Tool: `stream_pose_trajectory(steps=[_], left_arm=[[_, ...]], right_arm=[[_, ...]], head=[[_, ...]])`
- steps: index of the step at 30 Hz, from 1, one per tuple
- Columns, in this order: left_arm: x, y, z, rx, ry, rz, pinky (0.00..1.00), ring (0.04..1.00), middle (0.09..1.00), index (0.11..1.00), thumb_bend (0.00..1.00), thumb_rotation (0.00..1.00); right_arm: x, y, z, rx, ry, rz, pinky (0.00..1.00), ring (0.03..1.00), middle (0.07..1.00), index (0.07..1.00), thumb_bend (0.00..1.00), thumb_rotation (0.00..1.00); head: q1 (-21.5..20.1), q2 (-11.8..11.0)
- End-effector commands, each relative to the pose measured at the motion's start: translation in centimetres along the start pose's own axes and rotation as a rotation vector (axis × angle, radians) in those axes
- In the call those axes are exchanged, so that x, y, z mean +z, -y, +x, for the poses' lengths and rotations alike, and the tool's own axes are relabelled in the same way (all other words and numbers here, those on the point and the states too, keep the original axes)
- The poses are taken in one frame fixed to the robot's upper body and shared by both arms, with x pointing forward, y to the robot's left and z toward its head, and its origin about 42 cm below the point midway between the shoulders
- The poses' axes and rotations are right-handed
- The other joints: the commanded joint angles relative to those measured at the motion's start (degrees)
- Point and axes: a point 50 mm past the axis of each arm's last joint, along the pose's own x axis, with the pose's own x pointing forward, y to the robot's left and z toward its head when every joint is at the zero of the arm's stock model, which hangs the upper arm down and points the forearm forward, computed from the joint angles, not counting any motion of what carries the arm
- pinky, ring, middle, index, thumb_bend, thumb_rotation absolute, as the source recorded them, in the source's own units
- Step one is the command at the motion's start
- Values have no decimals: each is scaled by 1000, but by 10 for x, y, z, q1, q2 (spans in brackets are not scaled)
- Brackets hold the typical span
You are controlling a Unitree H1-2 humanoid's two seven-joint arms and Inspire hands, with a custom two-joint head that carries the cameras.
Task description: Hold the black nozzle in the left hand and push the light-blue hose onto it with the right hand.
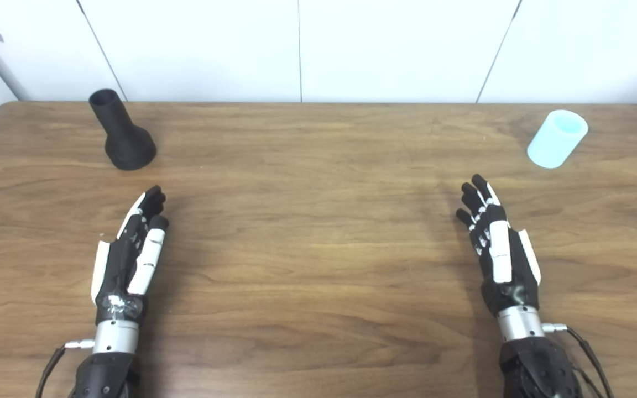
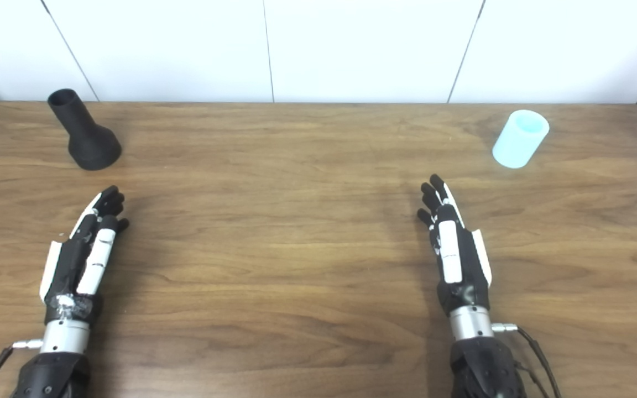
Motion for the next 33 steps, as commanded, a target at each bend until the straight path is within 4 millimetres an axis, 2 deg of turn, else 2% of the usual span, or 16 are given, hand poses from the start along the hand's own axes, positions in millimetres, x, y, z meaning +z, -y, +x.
stream_pose_trajectory(steps=[1,14,21,28,31,33], left_arm=[[-10,-4,-7,18,-56,19,950,941,913,906,477,707],[-10,-4,-7,16,-58,21,942,933,909,897,470,707],[-11,-1,-8,7,-55,10,954,944,916,897,488,705],[-17,10,-11,2,-49,7,918,926,909,893,477,717],[-23,18,-14,5,-67,18,932,928,909,888,452,722],[-26,22,-15,2,-70,23,937,933,912,888,433,739]], right_arm=[[2,3,0,-6,4,-13,924,953,929,946,542,1000],[2,3,0,-11,2,-8,920,950,926,942,532,1000],[1,9,0,4,6,-16,932,958,938,952,511,1000],[-8,20,-2,10,2,4,968,969,954,962,513,1000],[-15,26,-2,12,1,7,981,972,958,961,529,1000],[-20,30,-1,16,3,-3,983,977,966,966,503,1000]], head=[[0,1],[1,0],[35,-9],[97,-44],[126,-73],[144,-91]])
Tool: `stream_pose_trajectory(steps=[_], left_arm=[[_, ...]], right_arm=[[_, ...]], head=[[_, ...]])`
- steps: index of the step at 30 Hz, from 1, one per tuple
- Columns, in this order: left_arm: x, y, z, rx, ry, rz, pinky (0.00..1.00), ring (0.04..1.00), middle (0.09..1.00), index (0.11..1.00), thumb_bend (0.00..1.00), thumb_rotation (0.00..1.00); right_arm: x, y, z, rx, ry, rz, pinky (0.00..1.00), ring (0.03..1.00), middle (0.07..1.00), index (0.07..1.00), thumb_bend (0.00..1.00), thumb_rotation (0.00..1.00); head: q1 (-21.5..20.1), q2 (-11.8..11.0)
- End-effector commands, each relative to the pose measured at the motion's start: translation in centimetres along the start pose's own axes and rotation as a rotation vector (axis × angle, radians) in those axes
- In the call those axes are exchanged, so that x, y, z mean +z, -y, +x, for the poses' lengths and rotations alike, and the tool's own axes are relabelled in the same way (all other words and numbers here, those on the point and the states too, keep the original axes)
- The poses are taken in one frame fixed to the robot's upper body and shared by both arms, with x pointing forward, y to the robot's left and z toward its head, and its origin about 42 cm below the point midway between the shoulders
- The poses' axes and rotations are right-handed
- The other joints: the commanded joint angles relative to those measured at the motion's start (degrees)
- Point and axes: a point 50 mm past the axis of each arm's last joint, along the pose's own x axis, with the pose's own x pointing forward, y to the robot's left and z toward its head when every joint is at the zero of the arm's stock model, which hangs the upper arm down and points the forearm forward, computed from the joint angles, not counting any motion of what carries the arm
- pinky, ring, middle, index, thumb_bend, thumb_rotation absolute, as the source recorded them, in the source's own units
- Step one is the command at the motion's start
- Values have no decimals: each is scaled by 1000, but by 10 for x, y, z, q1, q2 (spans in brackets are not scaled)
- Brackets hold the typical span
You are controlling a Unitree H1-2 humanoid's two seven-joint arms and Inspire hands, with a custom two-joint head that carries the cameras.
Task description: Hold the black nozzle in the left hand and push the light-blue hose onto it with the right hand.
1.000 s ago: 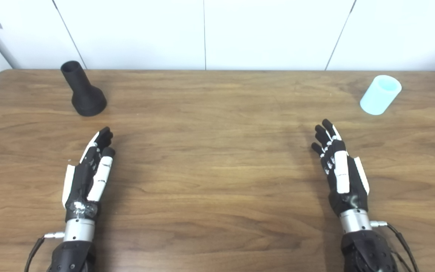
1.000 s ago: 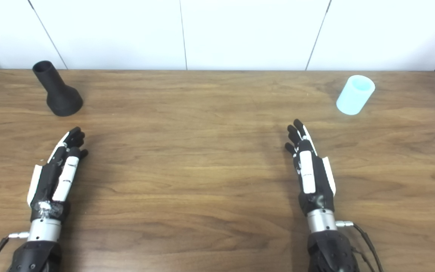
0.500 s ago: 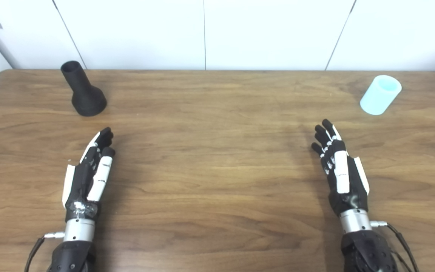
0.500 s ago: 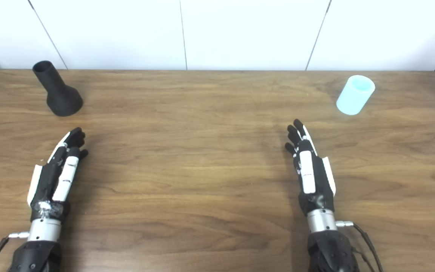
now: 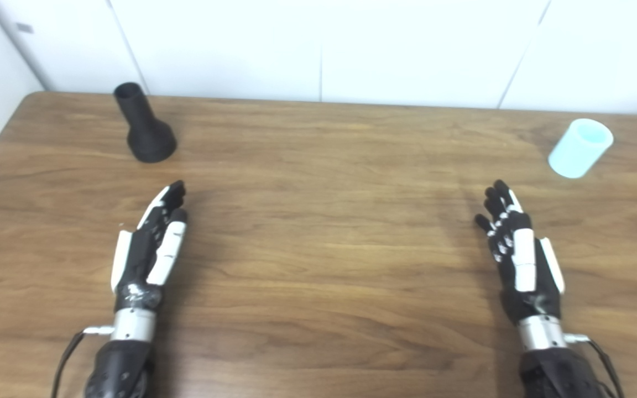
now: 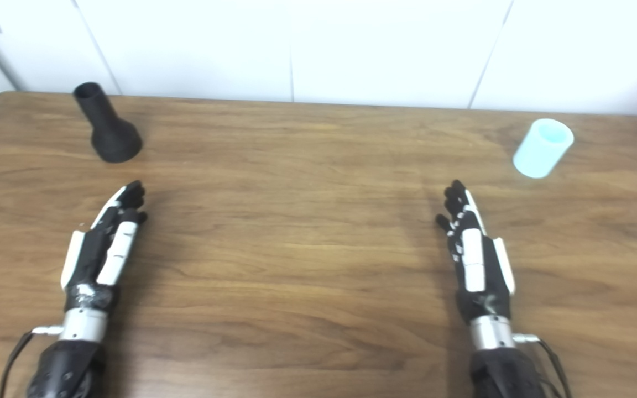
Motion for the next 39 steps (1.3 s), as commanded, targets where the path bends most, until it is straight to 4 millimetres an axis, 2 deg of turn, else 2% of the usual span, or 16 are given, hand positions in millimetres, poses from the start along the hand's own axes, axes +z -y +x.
stream_pose_trajectory(steps=[1,3,6,14,20,24,26,28,29,31,35,39], left_arm=[[-26,14,-17,5,-94,-10,934,933,912,887,433,740],[-29,17,-18,3,-94,-2,931,933,913,886,442,740],[-33,22,-19,0,-97,11,947,933,912,887,462,757],[-33,30,-19,-4,-90,50,939,935,921,896,441,682],[-33,32,-20,-5,-95,60,906,920,916,898,443,583],[-32,31,-20,19,-98,94,883,905,905,891,510,510],[-32,29,-20,39,-84,95,870,896,897,889,541,442],[-33,26,-19,61,-62,97,852,893,891,893,600,317],[-32,24,-19,74,-40,122,848,892,890,893,609,297],[-29,21,-17,93,-10,166,834,886,889,891,664,212],[-18,15,-12,124,39,193,830,876,878,877,725,167],[-1,0,1,148,82,197,808,869,881,878,790,148]], right_arm=[[-17,13,-7,-7,-19,-20,984,979,967,967,500,1000],[-22,16,-6,-7,-19,-14,991,983,969,969,500,1000],[-27,20,-4,-4,-21,-9,1000,991,973,974,514,1000],[-27,25,-1,-10,-22,12,1000,989,968,963,559,1000],[-28,25,-3,-13,-29,4,991,980,956,955,571,1000],[-29,25,-2,-12,-31,18,998,983,959,958,563,1000],[-29,25,-3,-17,-35,17,1000,985,958,960,575,990],[-30,25,-3,-15,-35,12,992,983,959,962,583,995],[-31,24,-3,-15,-35,12,991,983,960,963,584,995],[-33,23,-2,-15,-37,15,979,974,962,961,551,994],[-34,22,-2,-8,-33,11,976,977,968,965,517,999],[-35,20,-2,-10,-30,16,986,983,971,969,495,1000]], head=[[12,-12],[29,-31],[37,-44],[36,-51],[32,-55],[32,-52],[30,-52],[22,-56],[18,-58],[12,-61],[7,-58],[7,-55]])
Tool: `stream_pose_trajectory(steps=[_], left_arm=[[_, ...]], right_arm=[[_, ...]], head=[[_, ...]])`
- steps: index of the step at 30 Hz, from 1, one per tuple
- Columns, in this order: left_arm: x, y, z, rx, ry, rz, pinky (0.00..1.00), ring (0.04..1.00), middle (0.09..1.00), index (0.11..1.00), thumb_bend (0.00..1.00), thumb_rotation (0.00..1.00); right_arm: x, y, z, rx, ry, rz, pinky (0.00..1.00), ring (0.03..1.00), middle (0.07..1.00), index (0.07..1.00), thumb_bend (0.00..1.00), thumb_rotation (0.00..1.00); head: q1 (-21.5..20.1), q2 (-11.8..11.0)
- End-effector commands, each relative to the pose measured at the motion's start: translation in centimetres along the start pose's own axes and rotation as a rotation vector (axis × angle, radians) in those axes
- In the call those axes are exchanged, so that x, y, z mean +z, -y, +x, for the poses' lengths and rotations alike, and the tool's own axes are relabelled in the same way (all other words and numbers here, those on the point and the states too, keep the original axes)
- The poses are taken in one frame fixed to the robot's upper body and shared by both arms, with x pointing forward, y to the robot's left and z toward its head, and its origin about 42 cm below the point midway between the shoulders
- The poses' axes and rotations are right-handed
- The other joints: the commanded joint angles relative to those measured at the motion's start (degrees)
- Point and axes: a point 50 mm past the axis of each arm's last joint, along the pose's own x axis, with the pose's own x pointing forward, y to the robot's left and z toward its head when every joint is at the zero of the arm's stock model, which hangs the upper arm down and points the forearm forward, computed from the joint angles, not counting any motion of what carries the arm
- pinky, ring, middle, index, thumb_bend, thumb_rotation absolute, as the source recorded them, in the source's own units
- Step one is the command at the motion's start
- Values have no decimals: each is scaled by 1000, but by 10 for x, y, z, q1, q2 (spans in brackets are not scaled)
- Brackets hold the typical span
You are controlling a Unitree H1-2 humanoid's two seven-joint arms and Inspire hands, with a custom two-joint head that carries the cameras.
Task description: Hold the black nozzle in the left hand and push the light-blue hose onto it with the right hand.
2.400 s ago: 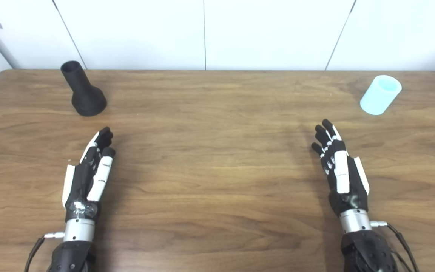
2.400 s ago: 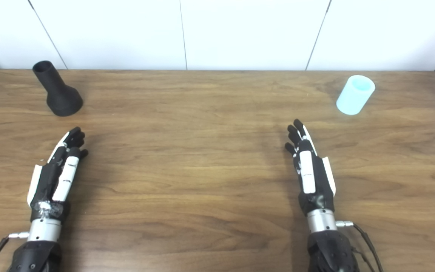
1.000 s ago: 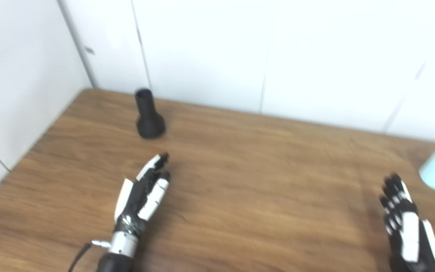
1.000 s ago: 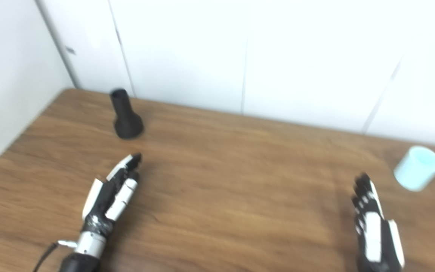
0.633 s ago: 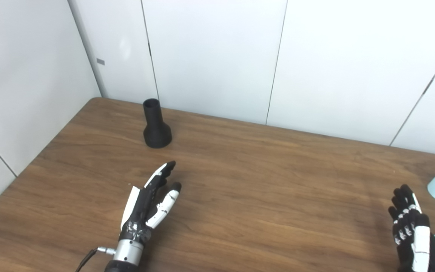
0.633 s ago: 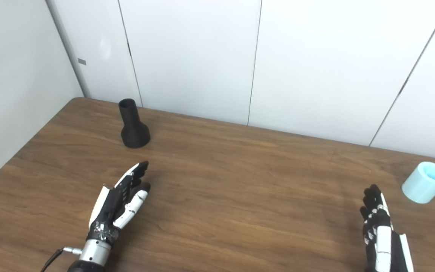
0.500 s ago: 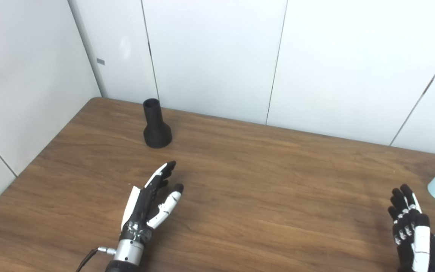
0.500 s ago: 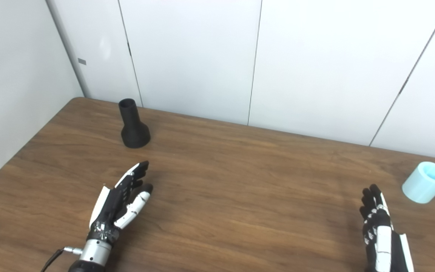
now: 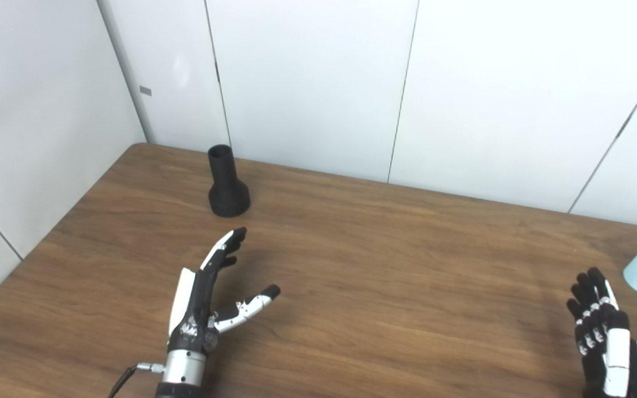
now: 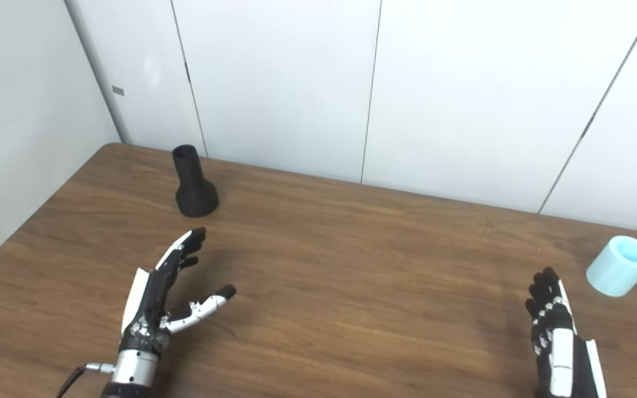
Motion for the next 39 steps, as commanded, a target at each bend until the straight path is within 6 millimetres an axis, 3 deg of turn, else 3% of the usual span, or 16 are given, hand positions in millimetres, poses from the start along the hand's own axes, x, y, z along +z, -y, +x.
stream_pose_trajectory(steps=[1,9,14,24,29,35,39], left_arm=[[-6,-4,-2,20,-31,-3,808,873,884,881,805,149],[27,-52,49,124,38,108,798,839,858,867,847,211],[37,-79,83,150,64,132,781,839,875,875,831,163],[40,-98,132,140,57,274,767,841,866,869,843,203],[42,-109,170,125,6,355,796,877,890,890,841,174],[40,-113,201,65,-44,469,883,959,946,925,935,339],[38,-110,212,63,-54,504,894,981,963,933,955,365]], right_arm=[[-33,3,-23,-21,-107,13,987,984,970,969,489,1000],[-34,0,-23,-21,-116,6,961,978,957,970,456,1000],[-34,-1,-23,-25,-118,2,965,976,956,971,440,1000],[-34,0,-20,-21,-115,-7,957,973,956,966,473,1000],[-36,0,-20,-14,-112,0,946,972,958,967,461,1000],[-36,0,-20,-8,-112,-8,922,968,953,961,466,1000],[-34,-1,-20,1,-110,3,906,964,945,952,471,1000]], head=[[0,0],[3,1],[6,6],[5,15],[4,18],[2,21],[3,23]])
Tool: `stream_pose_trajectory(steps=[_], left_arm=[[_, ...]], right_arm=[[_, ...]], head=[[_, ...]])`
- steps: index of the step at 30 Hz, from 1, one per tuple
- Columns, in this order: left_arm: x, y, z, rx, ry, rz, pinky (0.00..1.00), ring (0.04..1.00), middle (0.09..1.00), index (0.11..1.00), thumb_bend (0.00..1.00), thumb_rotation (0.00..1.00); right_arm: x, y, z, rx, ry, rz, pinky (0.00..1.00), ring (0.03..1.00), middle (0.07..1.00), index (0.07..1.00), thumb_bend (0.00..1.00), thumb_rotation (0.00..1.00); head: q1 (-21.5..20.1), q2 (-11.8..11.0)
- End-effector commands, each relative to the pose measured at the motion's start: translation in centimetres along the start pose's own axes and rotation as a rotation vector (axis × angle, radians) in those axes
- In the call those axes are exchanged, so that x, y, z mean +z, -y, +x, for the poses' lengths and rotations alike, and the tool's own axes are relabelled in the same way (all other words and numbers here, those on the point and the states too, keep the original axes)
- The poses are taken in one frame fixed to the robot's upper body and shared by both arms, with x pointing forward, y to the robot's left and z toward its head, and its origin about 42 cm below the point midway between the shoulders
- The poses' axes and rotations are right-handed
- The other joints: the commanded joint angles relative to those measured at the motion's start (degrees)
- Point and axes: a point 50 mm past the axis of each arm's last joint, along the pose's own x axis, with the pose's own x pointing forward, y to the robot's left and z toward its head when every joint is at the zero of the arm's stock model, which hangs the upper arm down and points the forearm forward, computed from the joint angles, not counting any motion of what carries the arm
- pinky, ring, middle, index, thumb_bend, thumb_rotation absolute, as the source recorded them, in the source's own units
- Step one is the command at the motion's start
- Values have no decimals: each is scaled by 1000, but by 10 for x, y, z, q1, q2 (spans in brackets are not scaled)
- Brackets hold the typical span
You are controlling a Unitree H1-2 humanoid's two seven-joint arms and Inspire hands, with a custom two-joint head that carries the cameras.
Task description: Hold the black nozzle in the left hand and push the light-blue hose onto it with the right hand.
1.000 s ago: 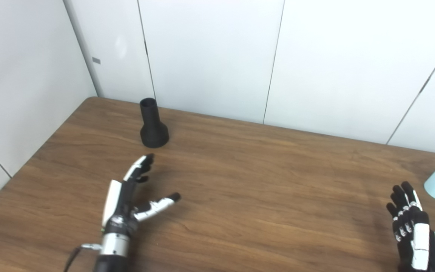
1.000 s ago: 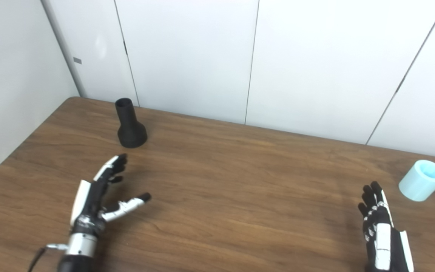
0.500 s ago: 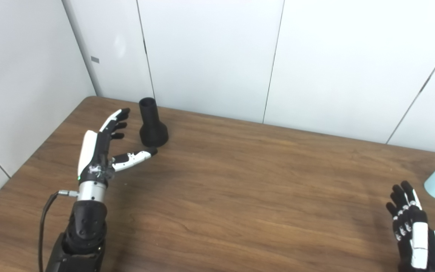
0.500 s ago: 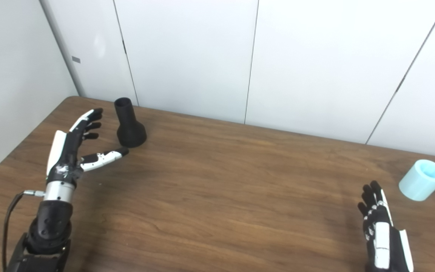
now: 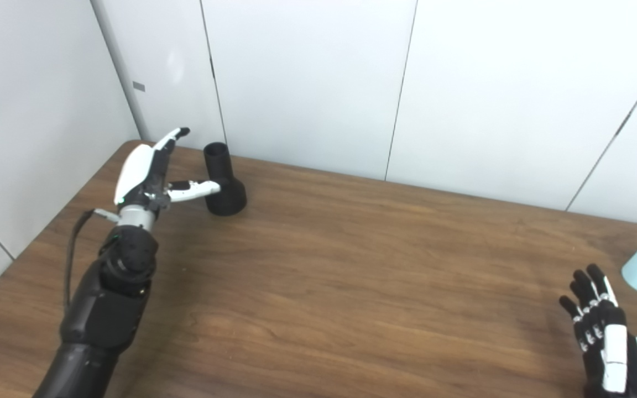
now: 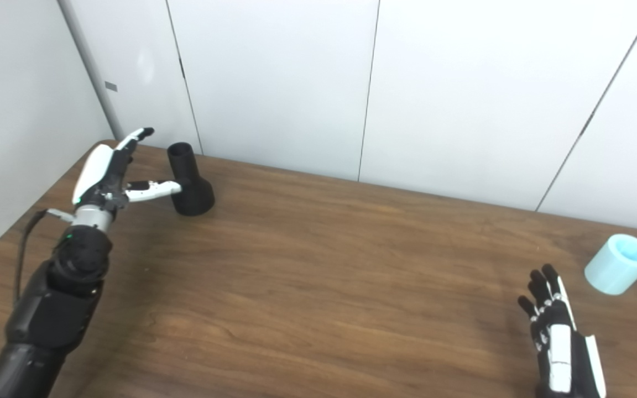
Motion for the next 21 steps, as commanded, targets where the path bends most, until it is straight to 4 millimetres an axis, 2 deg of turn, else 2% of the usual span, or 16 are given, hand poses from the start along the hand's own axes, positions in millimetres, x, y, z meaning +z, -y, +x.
stream_pose_trajectory(steps=[1,4,14,21], left_arm=[[18,-23,20,73,58,44,894,983,965,933,956,366],[16,-21,28,54,21,56,984,999,990,945,963,380],[9,-32,57,-53,-63,158,1000,1000,992,935,1000,469],[8,-31,62,-74,-72,153,972,953,881,850,989,375]], right_arm=[[-32,0,-25,-6,-109,21,905,963,944,950,471,1000],[-32,1,-26,-1,-106,-1,889,957,941,949,484,1000],[-30,4,-25,0,-109,5,878,952,939,950,508,1000],[-30,4,-25,6,-114,10,897,957,941,950,509,997]], head=[[0,1],[-2,3],[0,7],[0,7]])
